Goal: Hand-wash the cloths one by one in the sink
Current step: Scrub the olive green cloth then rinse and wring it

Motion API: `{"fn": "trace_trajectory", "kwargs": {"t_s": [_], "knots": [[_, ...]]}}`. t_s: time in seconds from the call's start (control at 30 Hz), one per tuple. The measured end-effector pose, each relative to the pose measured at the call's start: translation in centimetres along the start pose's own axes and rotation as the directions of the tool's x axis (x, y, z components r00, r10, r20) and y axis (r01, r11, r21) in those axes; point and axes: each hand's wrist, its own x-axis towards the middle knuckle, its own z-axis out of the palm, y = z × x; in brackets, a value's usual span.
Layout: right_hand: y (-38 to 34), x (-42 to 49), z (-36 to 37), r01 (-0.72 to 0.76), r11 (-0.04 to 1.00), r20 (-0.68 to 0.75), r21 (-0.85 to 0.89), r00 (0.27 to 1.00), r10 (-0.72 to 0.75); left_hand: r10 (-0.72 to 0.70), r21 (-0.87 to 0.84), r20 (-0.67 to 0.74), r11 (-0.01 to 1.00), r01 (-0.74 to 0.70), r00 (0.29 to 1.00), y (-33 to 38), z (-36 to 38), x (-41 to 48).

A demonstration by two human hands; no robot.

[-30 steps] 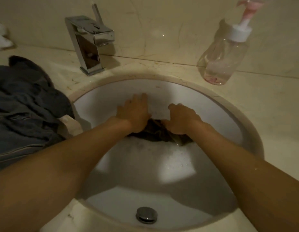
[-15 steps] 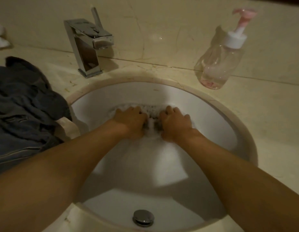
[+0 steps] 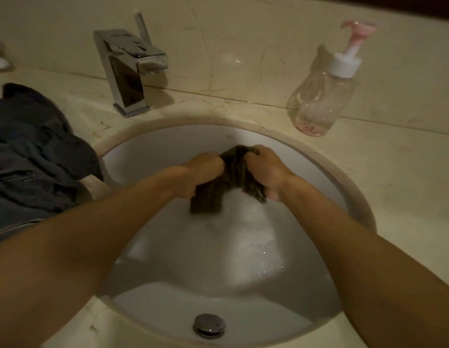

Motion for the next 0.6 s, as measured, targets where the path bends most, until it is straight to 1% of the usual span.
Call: {"fn": "trace_trajectory", "kwargs": {"t_s": [0.03, 0.1, 0.17, 0.2, 0.23, 0.27, 0.33, 0.4, 0.47, 0.53, 0.57, 0.6], "knots": [[0.0, -0.2, 0.1, 0.019, 0.999, -0.046, -0.039, 0.999, -0.021, 0.013, -0.078, -0.068, 0.997, -0.018, 0.998, 0.8, 0.3, -0.2], [-0.4, -1.0, 0.7, 0.066, 0.993, -0.079, -0.100, 0.994, -0.074, 0.096, -0.130, -0.231, 0.983, -0.128, 0.968, 1.8, 0.2, -0.6], [-1.3, -2.7, 2.1, 0.193, 0.979, -0.029, -0.062, 0.980, -0.195, 0.166, -0.143, -0.337, 0.964, -0.225, 0.927, 2.2, -0.4, -0.4], [-1.7, -3.7, 3.1, 0.250, 0.968, -0.002, -0.019, 0.968, -0.250, 0.182, -0.135, -0.368, 0.960, -0.246, 0.912, 2.1, -0.8, -0.3], [-1.9, -4.5, 4.0, 0.275, 0.961, 0.004, 0.017, 0.962, -0.275, 0.191, -0.126, -0.389, 0.958, -0.257, 0.901, 1.9, -0.9, -0.5], [-2.1, -5.0, 4.7, 0.284, 0.957, -0.015, 0.056, 0.959, -0.283, 0.198, -0.108, -0.391, 0.960, -0.259, 0.899, 1.8, -0.7, -0.8], [-1.8, -5.0, 4.9, 0.315, 0.945, -0.106, 0.094, 0.946, -0.305, 0.239, -0.084, -0.328, 0.956, -0.281, 0.914, 1.8, 0.1, -1.4], [-1.6, -3.8, 3.7, 0.342, 0.935, -0.212, 0.090, 0.924, -0.318, 0.266, -0.135, -0.261, 0.942, -0.308, 0.928, 2.4, 1.2, -2.4], [-1.3, -2.4, 2.3, 0.329, 0.941, -0.276, 0.077, 0.914, -0.297, 0.307, -0.155, -0.212, 0.927, -0.342, 0.928, 2.9, 1.9, -2.8], [-1.1, -1.5, 1.5, 0.266, 0.954, -0.290, 0.141, 0.932, -0.217, 0.366, -0.144, -0.143, 0.911, -0.385, 0.920, 2.9, 2.3, -2.6], [-1.2, -1.6, 1.5, 0.218, 0.954, -0.271, 0.207, 0.950, -0.158, 0.384, -0.123, -0.131, 0.909, -0.399, 0.914, 2.9, 2.3, -2.7], [-1.3, -1.9, 1.9, 0.168, 0.950, -0.229, 0.265, 0.968, -0.107, 0.384, -0.103, -0.164, 0.910, -0.403, 0.909, 2.7, 2.1, -2.5]]}}
